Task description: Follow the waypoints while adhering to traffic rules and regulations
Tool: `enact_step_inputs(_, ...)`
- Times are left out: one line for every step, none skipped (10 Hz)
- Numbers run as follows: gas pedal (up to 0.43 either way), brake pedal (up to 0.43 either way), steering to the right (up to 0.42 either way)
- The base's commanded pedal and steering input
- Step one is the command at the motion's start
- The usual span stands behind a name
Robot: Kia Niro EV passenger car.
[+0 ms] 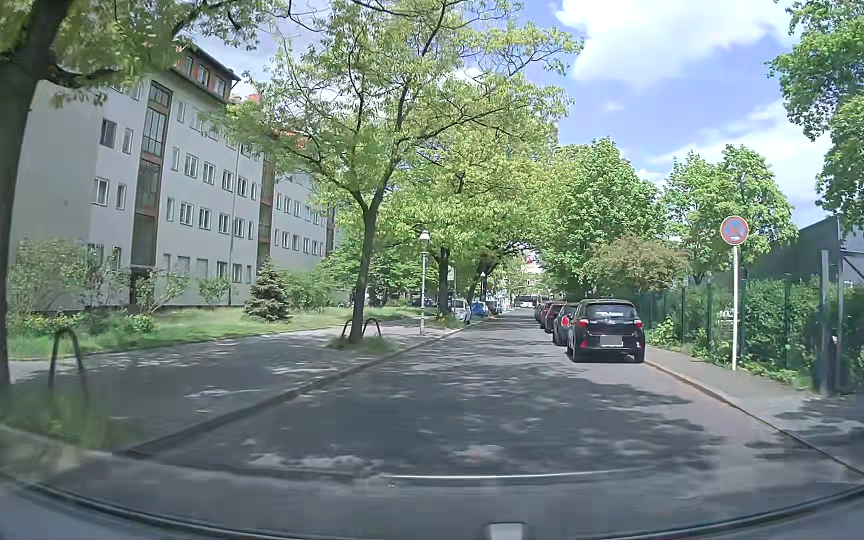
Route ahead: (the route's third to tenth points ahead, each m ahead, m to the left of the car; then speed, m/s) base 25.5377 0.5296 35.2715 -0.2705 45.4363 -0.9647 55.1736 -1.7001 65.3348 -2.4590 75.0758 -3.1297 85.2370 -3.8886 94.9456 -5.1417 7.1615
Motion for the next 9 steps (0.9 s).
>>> enact_step_inputs(0.421,0.018,0.017)
enact_step_inputs(0.421,0.018,0.015)
enact_step_inputs(0.421,0.018,0.015)
enact_step_inputs(0.421,0.018,0.015)
enact_step_inputs(0.421,0.018,0.015)
enact_step_inputs(0.421,0.018,0.015)
enact_step_inputs(0.421,0.018,0.018)
enact_step_inputs(0.421,0.018,0.023)
enact_step_inputs(0.421,0.018,0.026)
